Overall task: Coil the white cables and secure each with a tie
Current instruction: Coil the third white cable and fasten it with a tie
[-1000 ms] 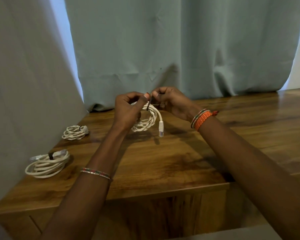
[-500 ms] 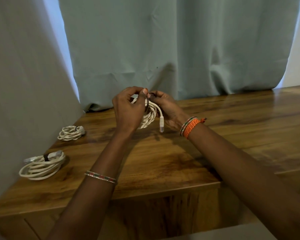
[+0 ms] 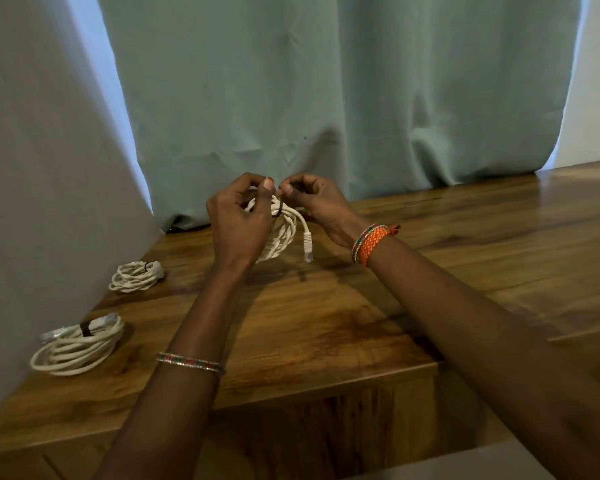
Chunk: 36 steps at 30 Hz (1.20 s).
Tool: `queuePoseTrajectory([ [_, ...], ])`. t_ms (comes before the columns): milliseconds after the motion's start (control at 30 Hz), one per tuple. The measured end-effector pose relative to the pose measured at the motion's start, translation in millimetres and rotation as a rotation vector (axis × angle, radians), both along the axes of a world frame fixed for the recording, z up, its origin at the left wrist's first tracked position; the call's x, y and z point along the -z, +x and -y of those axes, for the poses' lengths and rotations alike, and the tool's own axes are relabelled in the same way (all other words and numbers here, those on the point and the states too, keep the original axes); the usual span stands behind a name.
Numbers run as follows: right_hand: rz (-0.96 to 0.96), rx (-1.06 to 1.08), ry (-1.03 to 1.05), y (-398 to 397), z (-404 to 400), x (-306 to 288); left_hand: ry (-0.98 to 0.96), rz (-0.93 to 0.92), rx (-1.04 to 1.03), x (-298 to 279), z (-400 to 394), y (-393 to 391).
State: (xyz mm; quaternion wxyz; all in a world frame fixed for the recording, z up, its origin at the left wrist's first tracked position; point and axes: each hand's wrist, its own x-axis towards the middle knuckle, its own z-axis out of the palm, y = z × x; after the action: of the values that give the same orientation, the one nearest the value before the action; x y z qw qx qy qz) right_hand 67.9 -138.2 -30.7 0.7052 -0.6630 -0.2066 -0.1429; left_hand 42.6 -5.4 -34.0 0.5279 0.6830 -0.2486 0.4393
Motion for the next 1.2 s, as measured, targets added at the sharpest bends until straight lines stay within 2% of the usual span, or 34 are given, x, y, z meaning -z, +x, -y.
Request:
queuePoseTrajectory([
  [133, -0.002, -0.103, 0.064, 5.5, -5.2, -11.7, 0.006, -0.012, 0.061, -3.2, -0.3, 3.1],
  [233, -0.131, -0.292, 0.137, 4.7, -18.7, -14.0, -0.016, 0.026, 0.091, -5.7, -1.1, 0.2],
  [333, -0.278, -0.453, 0.175, 1.6, -27.6, -9.1, 0.019, 0.049, 0.046, -3.9, -5.8, 1.4],
  [433, -0.323, -0.491, 0.132, 3.0, -32.7, -8.9, 0.072, 0.07, -0.03, -5.0, -6.6, 2.9],
  [533, -0.3, -0.397, 0.085, 9.3, -35.3, -11.7, 0.073, 0.069, -0.123, -7.4, -5.3, 3.8],
  [633, -0.212, -0.166, -0.117, 11.9, -27.1, -6.3, 0.065, -0.006, -0.196, -2.9, -6.9, 9.0],
  [733, -0.014, 0.25, -0.275, 7.6, -20.5, -1.0, 0.018, -0.111, -0.264, 0.9, -7.6, 15.8],
  [833, 0.296, 0.564, -0.191, -12.0, -23.1, 1.1, -0.055, -0.19, -0.305, 2.9, -12.1, 23.9],
  [867, 0.376, 0.605, -0.209, -20.4, -25.5, 1.8, -0.075, -0.209, -0.316, 3.5, -14.0, 25.3],
  [933, 0.407, 0.631, -0.387, -36.5, -33.1, 4.9, -0.122, -0.232, -0.349, 3.8, -16.0, 25.5],
  [1000, 0.304, 0.616, -0.646, -47.0, -42.8, 12.1, -0.172, -0.239, -0.397, 3.0, -15.8, 22.9],
  [1067, 0.203, 0.551, -0.81, -52.7, -49.2, 18.2, -0.205, -0.239, -0.429, 2.4, -14.4, 20.1],
  [1200, 0.135, 0.457, -0.934, -58.4, -48.8, 19.0, -0.218, -0.248, -0.431, 3.1, -13.0, 16.4],
])
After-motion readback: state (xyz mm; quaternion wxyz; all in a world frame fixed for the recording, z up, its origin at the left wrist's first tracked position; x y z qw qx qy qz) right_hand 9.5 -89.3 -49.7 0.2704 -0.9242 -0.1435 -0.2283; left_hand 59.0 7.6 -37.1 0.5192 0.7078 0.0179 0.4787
